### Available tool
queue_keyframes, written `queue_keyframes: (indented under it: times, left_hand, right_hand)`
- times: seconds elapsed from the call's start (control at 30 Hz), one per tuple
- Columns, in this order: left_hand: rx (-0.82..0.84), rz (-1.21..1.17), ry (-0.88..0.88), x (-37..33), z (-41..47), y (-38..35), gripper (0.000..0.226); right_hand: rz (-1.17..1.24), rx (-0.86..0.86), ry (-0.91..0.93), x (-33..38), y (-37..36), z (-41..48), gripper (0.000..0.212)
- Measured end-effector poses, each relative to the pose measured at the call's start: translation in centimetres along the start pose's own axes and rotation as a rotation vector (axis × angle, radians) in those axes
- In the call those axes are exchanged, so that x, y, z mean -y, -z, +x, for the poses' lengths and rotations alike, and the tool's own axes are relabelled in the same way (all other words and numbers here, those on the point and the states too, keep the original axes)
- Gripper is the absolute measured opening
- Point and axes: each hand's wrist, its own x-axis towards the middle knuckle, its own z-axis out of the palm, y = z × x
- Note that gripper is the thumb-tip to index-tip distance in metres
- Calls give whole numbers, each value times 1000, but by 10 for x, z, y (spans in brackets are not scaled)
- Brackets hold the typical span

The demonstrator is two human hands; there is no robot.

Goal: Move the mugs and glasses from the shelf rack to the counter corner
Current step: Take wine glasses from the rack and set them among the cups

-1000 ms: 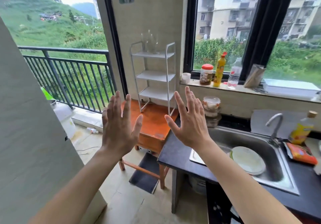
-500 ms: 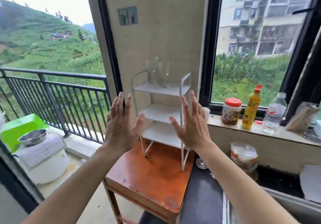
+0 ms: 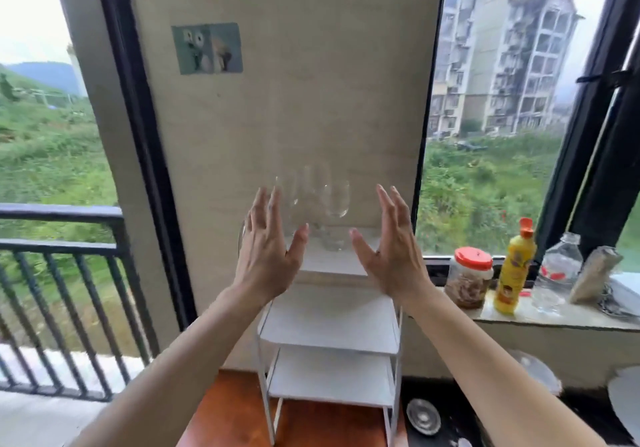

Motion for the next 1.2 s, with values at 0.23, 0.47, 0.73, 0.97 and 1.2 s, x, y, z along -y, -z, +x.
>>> queue_keyframes:
  times: [0.23,0.47,0.73,0.97,1.2]
  left_hand:
    - [1,-284,156,31,91,-32,81]
    - [-46,-377,304,38,112,-64,77]
    - [-146,-457,249,47,107,-75,52]
    - [-342,-496,125,34,95,-45,46]
    - [-276,-535,2,28,63,-16,44]
  right_hand:
    - [98,-48,-173,-2,-54,63,83]
    - [251,11,-211,-10,-84,75,87]
    - [335,-22,-203,-15,-87,74,85]
    - [365,-99,-179,-8,-76,78,87]
    - [332,-126,-146,8,-71,58,87]
